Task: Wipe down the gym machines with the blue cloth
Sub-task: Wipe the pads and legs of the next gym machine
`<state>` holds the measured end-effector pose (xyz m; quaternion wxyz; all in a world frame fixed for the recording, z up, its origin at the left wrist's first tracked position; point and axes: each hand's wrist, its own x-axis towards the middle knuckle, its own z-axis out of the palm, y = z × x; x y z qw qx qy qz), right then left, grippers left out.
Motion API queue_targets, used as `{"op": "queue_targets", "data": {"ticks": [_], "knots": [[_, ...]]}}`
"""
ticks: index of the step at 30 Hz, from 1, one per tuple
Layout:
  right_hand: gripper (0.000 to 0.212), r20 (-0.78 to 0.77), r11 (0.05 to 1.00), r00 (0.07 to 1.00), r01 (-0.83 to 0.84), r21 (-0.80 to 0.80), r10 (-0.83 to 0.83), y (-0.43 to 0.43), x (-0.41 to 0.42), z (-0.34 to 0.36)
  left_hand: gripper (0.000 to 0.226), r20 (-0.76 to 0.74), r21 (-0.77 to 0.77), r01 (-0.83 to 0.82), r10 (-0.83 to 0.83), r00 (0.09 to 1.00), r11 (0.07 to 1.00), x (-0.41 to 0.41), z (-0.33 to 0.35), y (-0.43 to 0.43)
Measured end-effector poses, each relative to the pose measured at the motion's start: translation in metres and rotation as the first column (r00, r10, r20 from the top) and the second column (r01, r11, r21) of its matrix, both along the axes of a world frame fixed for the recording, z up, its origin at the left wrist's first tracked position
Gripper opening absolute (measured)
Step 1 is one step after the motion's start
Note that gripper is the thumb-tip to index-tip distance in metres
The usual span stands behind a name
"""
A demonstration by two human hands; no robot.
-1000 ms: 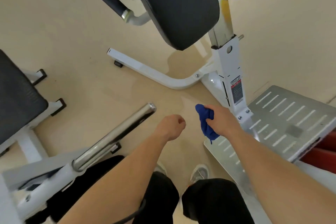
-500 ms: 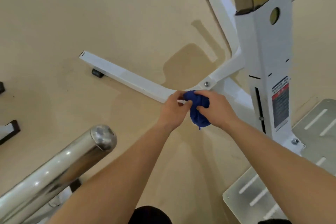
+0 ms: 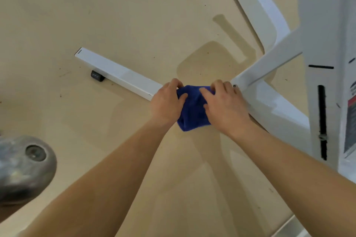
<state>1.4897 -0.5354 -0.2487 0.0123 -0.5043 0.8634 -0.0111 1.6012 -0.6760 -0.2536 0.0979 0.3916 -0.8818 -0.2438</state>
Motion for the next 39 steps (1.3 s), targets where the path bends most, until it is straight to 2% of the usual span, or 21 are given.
{"op": "queue_targets", "data": {"ticks": [2,5,7,9,11,13,18,22,25,28,31,34,36,39], "knots": [[0.053,0.022,0.995,0.996,-0.090,0.044,0.089,0.002,0.009,-0.017,0.025,0.109,-0.221,0.008,0.017,0.994,0.975,0.001,-0.009,0.000],[0.063,0.131,0.989,0.983,-0.139,0.059,0.130,0.005,0.013,-0.031,0.035,-0.002,-0.389,-0.010,0.011,1.000,0.921,0.009,-0.018,0.008],[0.062,0.134,0.985,0.979,-0.161,0.057,0.152,0.006,0.007,-0.033,0.034,0.008,-0.377,0.128,-0.135,0.991,0.917,0.013,-0.029,0.019],[0.061,0.105,0.978,0.977,-0.193,0.077,0.185,0.005,-0.004,-0.033,0.049,0.124,-0.307,0.267,-0.240,0.963,0.914,0.017,-0.040,0.030],[0.059,0.086,0.970,0.974,-0.218,0.105,0.210,0.000,-0.016,-0.033,0.057,0.212,-0.292,0.337,-0.283,0.935,0.895,0.015,-0.047,0.026],[0.056,0.083,0.966,0.973,-0.226,0.124,0.217,-0.011,-0.026,-0.035,0.054,0.197,-0.304,0.372,-0.324,0.925,0.877,0.004,-0.047,0.009],[0.052,0.004,0.985,0.987,-0.158,0.063,0.158,-0.010,-0.021,-0.047,0.043,0.135,-0.379,0.370,-0.345,0.929,0.848,-0.002,-0.052,-0.002],[0.062,0.004,0.981,0.983,-0.184,0.063,0.184,0.011,-0.008,-0.051,0.049,0.204,-0.412,0.437,-0.387,0.900,0.800,0.016,-0.061,0.009],[0.054,0.024,0.977,0.984,-0.176,0.120,0.174,-0.011,-0.026,-0.041,0.040,0.192,-0.423,0.440,-0.396,0.898,0.792,-0.004,-0.053,-0.012],[0.049,-0.006,0.972,0.988,-0.152,0.179,0.155,-0.032,-0.035,-0.036,0.036,0.290,-0.479,0.525,-0.438,0.851,0.703,-0.018,-0.048,-0.022],[0.046,-0.013,0.980,0.991,-0.128,0.150,0.131,-0.031,-0.025,-0.038,0.038,0.295,-0.483,0.484,-0.385,0.875,0.730,-0.013,-0.049,-0.013],[0.050,-0.039,0.983,0.989,-0.134,0.125,0.140,-0.016,-0.010,-0.040,0.036,0.207,-0.451,0.430,-0.377,0.903,0.782,0.001,-0.056,-0.016],[0.054,-0.003,0.980,0.990,-0.140,0.138,0.142,-0.020,0.001,-0.040,0.036,0.209,-0.431,0.451,-0.400,0.892,0.781,0.011,-0.057,-0.034],[0.044,0.065,0.978,0.986,-0.163,0.130,0.156,-0.059,0.012,-0.037,0.037,0.249,-0.427,0.447,-0.373,0.894,0.786,0.018,-0.051,-0.067]]}}
